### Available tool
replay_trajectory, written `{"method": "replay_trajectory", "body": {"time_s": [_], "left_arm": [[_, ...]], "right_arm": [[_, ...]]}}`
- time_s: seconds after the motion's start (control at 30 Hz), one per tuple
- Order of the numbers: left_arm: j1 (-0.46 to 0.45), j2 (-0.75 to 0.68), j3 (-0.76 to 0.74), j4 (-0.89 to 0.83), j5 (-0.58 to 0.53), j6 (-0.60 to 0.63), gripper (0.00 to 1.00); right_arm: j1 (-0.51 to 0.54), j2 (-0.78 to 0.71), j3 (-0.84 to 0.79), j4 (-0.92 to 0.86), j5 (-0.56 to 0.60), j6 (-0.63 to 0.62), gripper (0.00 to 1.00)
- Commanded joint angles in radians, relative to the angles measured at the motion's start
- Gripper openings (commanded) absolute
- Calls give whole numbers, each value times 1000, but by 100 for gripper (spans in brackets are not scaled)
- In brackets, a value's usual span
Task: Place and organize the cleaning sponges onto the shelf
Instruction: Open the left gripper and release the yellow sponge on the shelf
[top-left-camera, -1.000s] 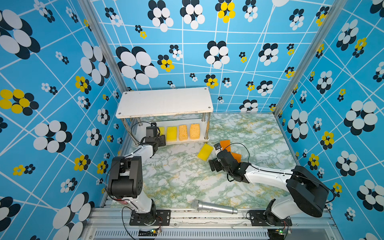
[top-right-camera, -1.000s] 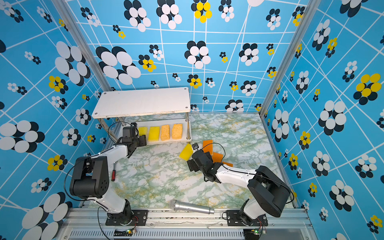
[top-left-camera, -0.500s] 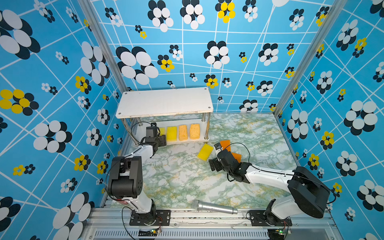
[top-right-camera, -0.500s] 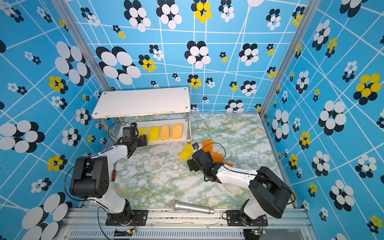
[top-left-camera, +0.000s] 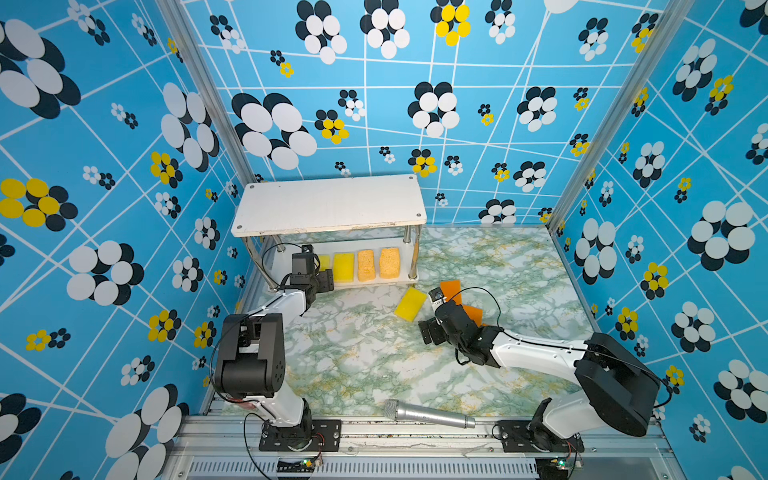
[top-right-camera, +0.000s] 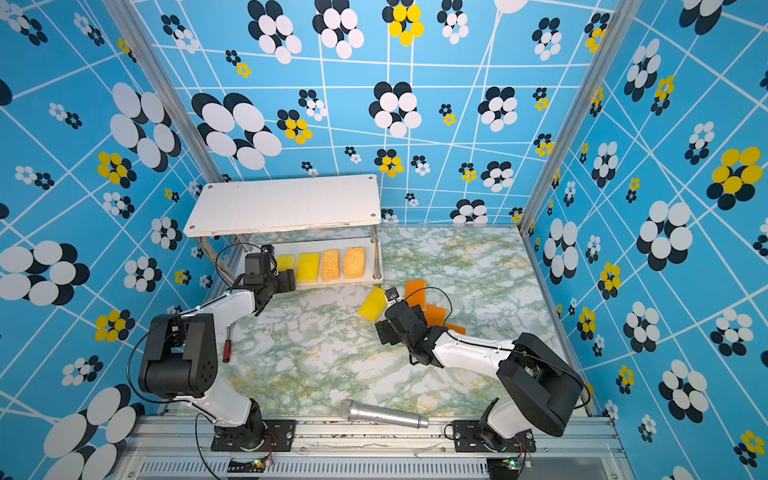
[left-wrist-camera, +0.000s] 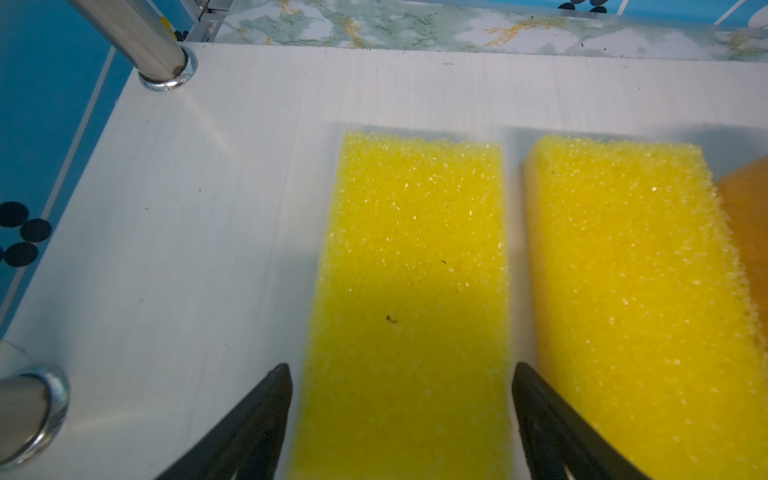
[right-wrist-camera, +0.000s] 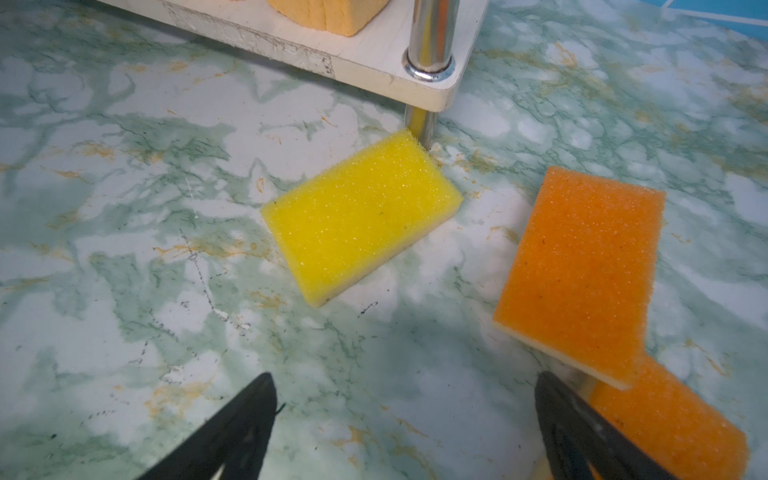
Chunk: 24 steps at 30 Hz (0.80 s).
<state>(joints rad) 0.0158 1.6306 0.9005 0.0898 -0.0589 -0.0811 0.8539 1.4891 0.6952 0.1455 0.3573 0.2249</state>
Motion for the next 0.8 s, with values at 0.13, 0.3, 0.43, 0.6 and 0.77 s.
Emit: {"method": "replay_trajectory", "body": {"time_s": [0.13,0.3,0.43,0.6,0.77], "left_arm": [[7,-58,-16,-15,5,11,87],[7,-66,-25,-14,4,14,87],[7,-69,-25,-22,3,12,88],[7,-88,-30,-37,4,12,89],[7,-119,-49,-50,5,6,89]], "right_arm": [[-7,-30,-6,-11,14,13,99],[-7,-27,-5,-8,12,14,99],[-7,-24,-2,-12,11,13,99],[-6,-31,-2,-12,11,14,99],[-7,-40,3,-12,11,13,99]]}}
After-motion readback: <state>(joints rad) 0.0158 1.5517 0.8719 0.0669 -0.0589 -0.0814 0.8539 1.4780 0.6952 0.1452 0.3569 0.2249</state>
